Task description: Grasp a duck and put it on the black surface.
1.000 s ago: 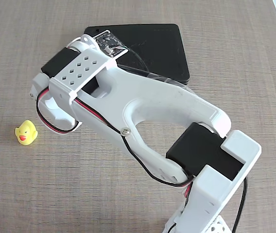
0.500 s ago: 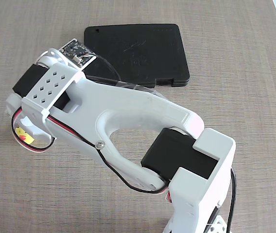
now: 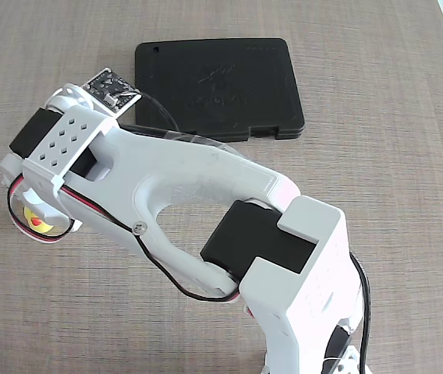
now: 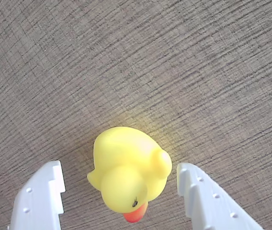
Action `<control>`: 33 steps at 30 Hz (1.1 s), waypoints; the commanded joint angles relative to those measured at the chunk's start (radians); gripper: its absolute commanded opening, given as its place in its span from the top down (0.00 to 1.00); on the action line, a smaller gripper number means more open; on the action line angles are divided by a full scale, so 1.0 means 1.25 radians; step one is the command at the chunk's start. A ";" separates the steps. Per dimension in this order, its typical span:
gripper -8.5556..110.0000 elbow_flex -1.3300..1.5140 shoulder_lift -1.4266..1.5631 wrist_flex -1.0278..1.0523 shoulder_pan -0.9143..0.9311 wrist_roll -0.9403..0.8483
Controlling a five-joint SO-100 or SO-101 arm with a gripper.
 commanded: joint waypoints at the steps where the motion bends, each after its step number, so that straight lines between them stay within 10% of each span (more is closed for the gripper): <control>1: 0.73 -0.037 0.010 0.000 -0.009 0.006; 33: 0.84 -0.038 -0.026 -0.010 -0.047 0.006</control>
